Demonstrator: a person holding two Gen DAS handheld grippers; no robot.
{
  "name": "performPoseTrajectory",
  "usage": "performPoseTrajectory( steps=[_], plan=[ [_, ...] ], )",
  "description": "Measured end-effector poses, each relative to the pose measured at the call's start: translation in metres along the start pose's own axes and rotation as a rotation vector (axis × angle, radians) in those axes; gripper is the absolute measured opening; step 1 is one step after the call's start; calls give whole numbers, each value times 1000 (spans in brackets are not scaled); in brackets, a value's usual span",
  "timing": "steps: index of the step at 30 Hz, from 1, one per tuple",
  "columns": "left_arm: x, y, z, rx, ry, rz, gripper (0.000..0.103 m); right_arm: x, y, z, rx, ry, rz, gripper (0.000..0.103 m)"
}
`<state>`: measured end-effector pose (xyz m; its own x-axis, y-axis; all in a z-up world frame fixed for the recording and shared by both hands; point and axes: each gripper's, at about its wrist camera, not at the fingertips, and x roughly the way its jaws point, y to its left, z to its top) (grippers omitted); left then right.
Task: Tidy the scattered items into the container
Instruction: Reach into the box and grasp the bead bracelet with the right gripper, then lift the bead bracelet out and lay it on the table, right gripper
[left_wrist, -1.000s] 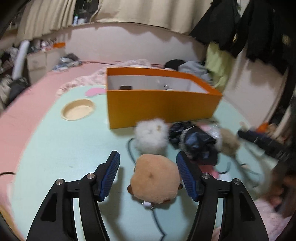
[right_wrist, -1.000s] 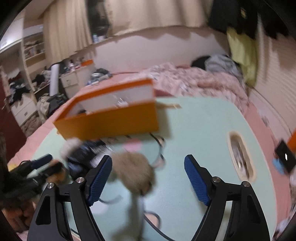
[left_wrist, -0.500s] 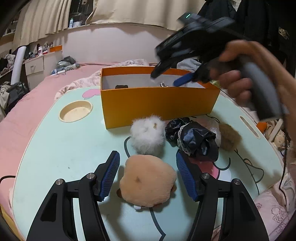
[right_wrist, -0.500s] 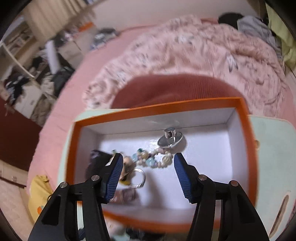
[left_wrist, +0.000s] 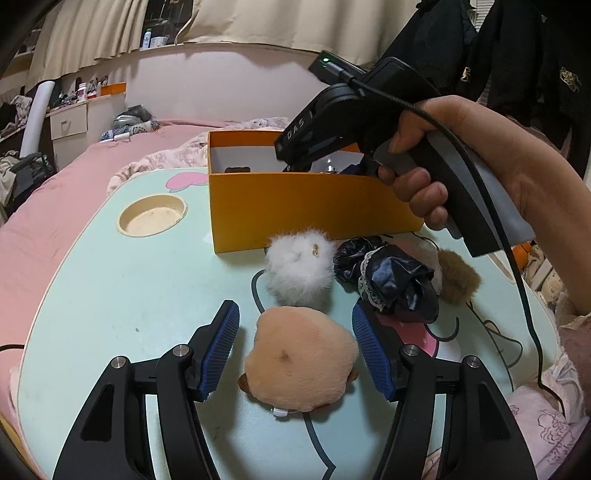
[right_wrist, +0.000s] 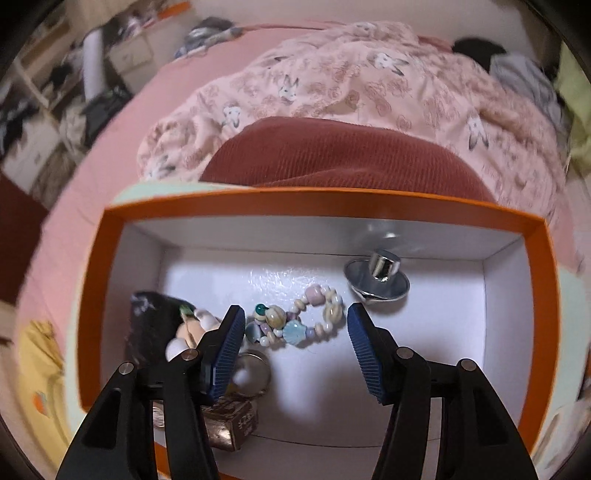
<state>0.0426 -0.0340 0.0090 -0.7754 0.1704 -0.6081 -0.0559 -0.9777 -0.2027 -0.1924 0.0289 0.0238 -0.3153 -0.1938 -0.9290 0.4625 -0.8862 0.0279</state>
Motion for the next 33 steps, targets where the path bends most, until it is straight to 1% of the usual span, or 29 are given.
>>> performPoseTrajectory(
  steps=[1,2,3,4,5,9,12,16,19,21,24,27,30,33],
  plan=[
    [0,0,0,-1,2,-1,64,1,5,-2,-32,-3,-47,47],
    [1,0,0,-2,2,-1,64,1,10,-3,-67,-14,-86,42],
    [0,0,0,-3,2,-1,64,1,11,-4,-77,-24,-76,38],
    [0,0,0,-4,1,-1,64,1,10,-4,-80,-34,-73,27],
    [0,0,0,-6,1,-2,64,0,8,-4,-76,-38,-73,22],
    [1,1,0,-14,5,-6,64,-4,-6,-5,-29,-53,7,21],
    [1,3,0,-18,4,-8,64,-16,-17,-11,8,-105,69,21],
    [0,5,0,-22,-1,-11,64,-52,-28,-27,38,-197,144,21],
    [0,6,0,-26,-7,-15,64,-90,-34,-60,14,-296,160,21],
    [0,6,0,-30,-6,-17,64,-110,-37,-93,-8,-343,179,21],
    [1,7,0,-35,1,-20,64,-118,-37,-142,-25,-342,233,21],
    [2,7,0,-36,5,-21,64,-107,-35,-180,-28,-306,238,21],
    [3,6,1,-33,7,-18,64,-92,-34,-204,-36,-258,242,21],
    [3,5,1,-29,10,-14,64,-80,-33,-213,-46,-227,222,21]
  ],
)
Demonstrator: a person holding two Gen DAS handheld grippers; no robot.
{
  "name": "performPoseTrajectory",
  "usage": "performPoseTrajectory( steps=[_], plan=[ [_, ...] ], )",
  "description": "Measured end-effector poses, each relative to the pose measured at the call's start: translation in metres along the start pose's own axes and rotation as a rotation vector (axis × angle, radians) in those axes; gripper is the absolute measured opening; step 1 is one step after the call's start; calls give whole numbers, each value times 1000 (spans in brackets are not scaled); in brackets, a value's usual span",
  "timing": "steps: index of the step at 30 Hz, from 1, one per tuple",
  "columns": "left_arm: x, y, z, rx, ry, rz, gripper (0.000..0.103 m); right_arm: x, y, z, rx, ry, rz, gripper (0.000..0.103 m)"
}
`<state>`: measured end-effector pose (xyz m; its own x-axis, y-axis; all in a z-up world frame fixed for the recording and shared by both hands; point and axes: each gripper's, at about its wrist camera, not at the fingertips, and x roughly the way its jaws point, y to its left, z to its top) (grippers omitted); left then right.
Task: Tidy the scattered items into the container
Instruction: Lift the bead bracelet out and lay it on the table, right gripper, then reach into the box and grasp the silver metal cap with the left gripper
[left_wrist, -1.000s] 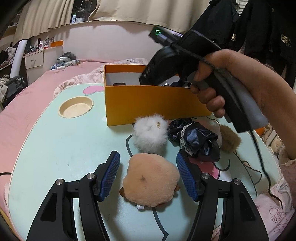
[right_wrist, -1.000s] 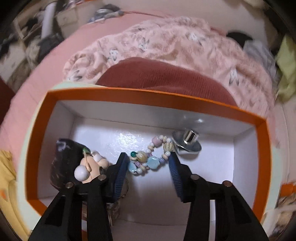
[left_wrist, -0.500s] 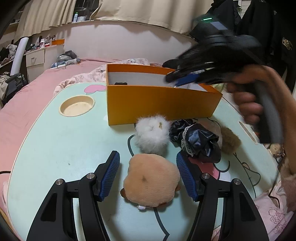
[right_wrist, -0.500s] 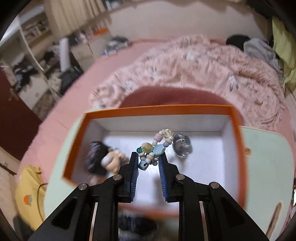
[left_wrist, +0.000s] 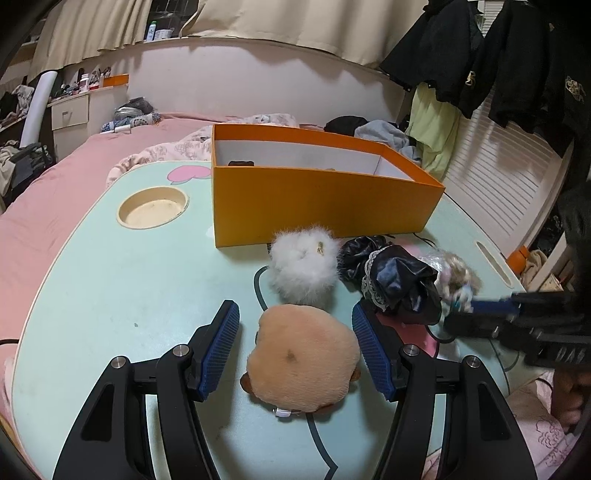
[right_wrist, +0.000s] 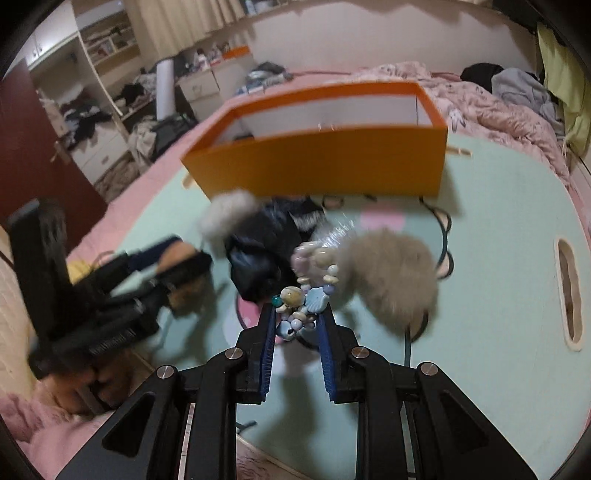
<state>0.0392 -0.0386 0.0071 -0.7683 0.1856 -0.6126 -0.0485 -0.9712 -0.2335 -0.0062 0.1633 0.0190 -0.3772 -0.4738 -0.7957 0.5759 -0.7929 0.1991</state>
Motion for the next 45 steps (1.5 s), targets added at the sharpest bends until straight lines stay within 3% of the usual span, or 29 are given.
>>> performPoseTrajectory(
  steps=[8,13,15,17,18,24,27,31,34,37,39,44,45],
  plan=[
    [1,1,0,-2,9,-1,64,4,-2,-3,-3,-25,1,22],
    [2,1,0,-3,11,-3,64,3,-12,-5,47,-49,65,24],
    [2,2,0,-4,9,-4,64,1,-12,-7,57,-59,84,29],
    [0,2,0,-4,2,-4,64,-3,-8,-10,55,-81,55,51],
    [-1,2,1,-2,-3,-5,64,-7,-7,-12,52,-101,25,55],
    [-22,-11,31,44,-77,-24,64,-36,-5,-19,51,-251,-40,56],
    [-12,-29,78,91,42,-36,64,-34,-3,-18,50,-248,-36,56],
    [24,-36,141,59,165,-100,64,-33,-5,-21,49,-239,-26,56],
    [72,-44,174,90,246,-45,64,-35,-14,-22,57,-239,-19,56],
    [118,-44,178,62,357,-8,63,-35,-15,-22,65,-237,-14,56],
    [140,-47,174,61,403,34,57,-36,-16,-23,70,-238,-10,56],
    [171,-52,164,50,459,111,56,-36,-19,-24,87,-235,7,56],
    [174,-54,163,52,452,123,51,-36,-20,-24,89,-233,10,56]
  ],
)
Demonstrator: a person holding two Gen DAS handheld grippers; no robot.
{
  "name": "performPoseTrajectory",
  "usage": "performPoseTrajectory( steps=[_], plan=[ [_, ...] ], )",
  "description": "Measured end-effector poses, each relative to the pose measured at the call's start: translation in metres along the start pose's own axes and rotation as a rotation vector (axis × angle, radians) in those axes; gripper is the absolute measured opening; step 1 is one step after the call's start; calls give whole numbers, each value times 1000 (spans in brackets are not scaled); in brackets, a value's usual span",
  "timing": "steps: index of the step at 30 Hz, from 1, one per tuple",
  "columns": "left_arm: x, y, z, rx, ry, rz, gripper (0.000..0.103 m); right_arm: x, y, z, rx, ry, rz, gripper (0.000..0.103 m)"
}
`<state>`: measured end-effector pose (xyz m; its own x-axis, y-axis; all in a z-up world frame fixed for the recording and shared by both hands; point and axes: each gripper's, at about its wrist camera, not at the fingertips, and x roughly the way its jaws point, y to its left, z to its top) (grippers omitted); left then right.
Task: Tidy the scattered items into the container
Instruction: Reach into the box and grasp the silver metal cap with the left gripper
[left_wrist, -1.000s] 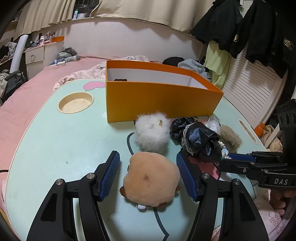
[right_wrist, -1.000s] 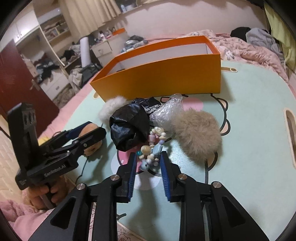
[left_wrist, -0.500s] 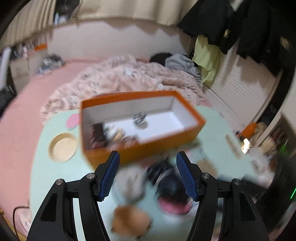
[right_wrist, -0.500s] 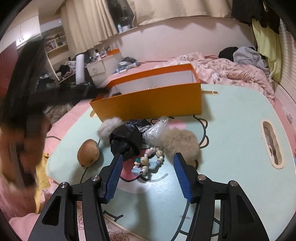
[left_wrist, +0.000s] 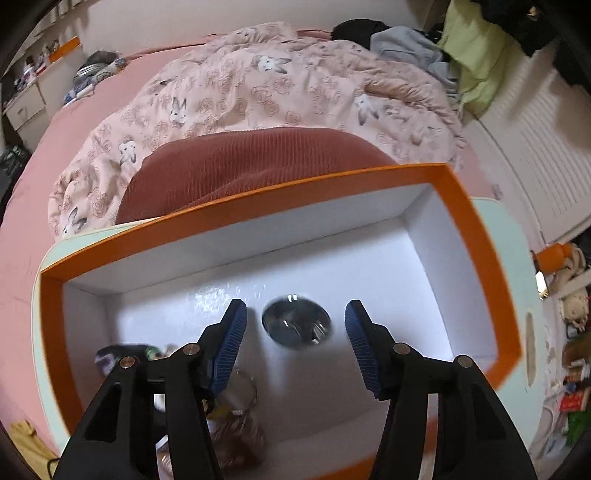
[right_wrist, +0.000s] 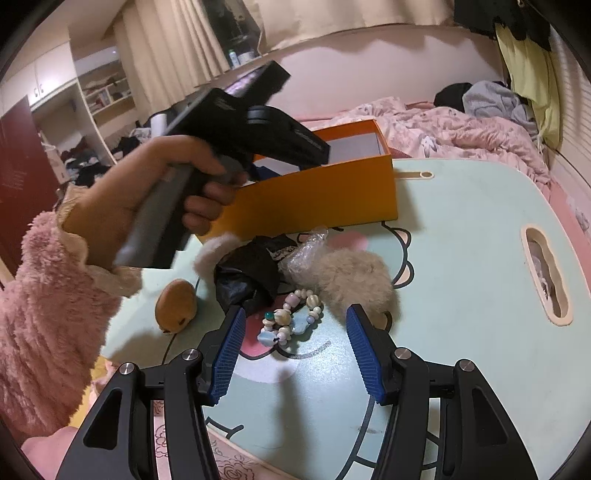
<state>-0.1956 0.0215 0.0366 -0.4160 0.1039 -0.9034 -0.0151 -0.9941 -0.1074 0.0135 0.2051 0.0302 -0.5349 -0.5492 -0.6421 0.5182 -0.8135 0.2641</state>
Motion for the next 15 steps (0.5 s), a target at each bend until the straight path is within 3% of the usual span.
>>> performPoseTrajectory(
  steps=[3,7,11,15],
  plan=[
    [2,-5,1,8,-1,28,38,0,0,0,3,1,2,56],
    [-1,-1,2,26,5,15,38,0,-2,0,17,2,6,56],
    [-26,11,2,-4,-64,-65,38,0,-2,-1,19,3,7,56],
    [-93,23,-13,11,-203,-185,38,0,-2,-1,20,3,5,56]
  ],
)
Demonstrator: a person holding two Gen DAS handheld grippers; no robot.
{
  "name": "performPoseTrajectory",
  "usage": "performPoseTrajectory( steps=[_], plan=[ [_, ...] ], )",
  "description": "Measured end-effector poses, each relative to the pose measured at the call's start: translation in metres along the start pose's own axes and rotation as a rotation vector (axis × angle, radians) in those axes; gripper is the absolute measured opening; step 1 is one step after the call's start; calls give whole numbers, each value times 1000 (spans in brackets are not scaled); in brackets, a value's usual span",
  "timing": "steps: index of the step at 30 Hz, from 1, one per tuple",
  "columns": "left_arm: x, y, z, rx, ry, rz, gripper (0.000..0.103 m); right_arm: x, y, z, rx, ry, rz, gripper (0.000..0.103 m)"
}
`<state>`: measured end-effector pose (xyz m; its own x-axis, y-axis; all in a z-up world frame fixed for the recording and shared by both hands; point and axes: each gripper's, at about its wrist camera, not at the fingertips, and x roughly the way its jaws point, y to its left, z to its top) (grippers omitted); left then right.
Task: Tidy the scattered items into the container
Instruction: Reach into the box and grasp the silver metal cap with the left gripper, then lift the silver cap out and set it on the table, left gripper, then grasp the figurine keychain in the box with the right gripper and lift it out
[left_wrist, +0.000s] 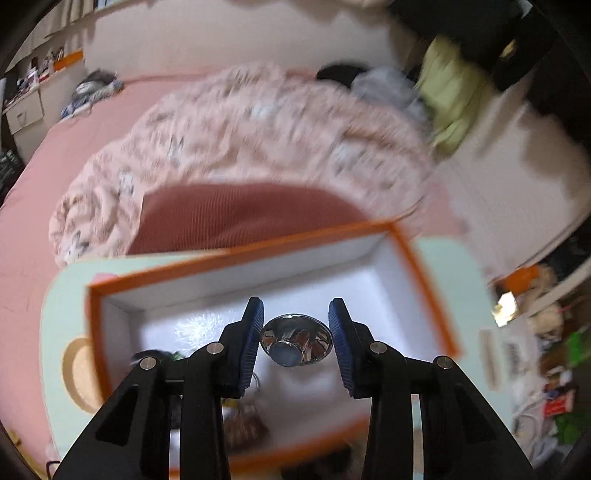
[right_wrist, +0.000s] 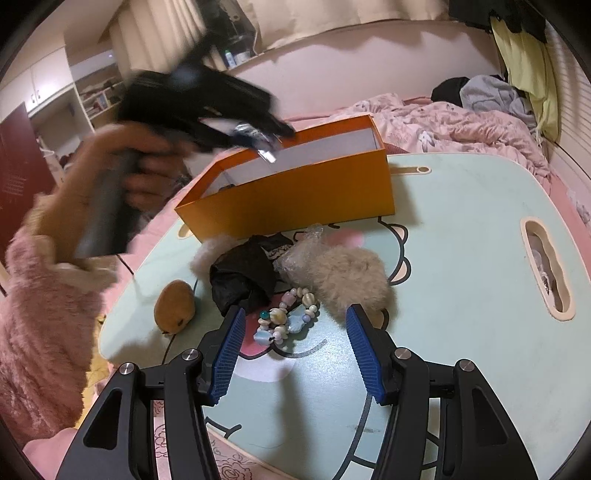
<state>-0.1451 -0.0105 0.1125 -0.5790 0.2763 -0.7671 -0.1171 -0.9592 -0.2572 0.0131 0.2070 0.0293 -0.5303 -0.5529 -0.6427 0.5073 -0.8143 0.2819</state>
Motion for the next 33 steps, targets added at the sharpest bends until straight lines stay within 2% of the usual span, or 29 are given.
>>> performPoseTrajectory(
  steps=[3,6,8,11,14,16,22,25,27,28,30,33],
  plan=[
    [-49,-1,-26,85,-56,-41,38,0,2,0,-5,-3,-6,56],
    [-76,10,-62,110,-86,-58,38,1,2,-1,-8,2,-4,56],
    [-83,28,-91,72,-108,-12,38,0,3,-1,-15,4,-6,56],
    [-76,63,-126,-38,-119,101,38,1,2,-1,-11,5,-7,56],
    [-53,88,-151,-122,-68,88,38,2,3,-1,-7,11,-8,56],
    [-41,89,-158,-119,-40,86,38,2,4,-1,-12,12,-14,56],
    [-32,65,-169,-52,-68,73,38,2,6,-1,-22,14,-26,56],
    [-31,65,-169,-65,-75,44,40,2,6,-1,-19,9,-28,56],
    [-38,71,-172,-83,-108,10,52,2,6,0,-22,7,-30,56],
    [-43,74,-173,-91,-137,-3,54,2,6,0,-25,6,-32,56],
    [-53,80,-177,-110,-203,-7,66,0,9,1,-41,1,-34,56],
    [-59,89,-176,-139,-232,17,69,-5,26,16,-117,-18,-26,56]
  ],
)
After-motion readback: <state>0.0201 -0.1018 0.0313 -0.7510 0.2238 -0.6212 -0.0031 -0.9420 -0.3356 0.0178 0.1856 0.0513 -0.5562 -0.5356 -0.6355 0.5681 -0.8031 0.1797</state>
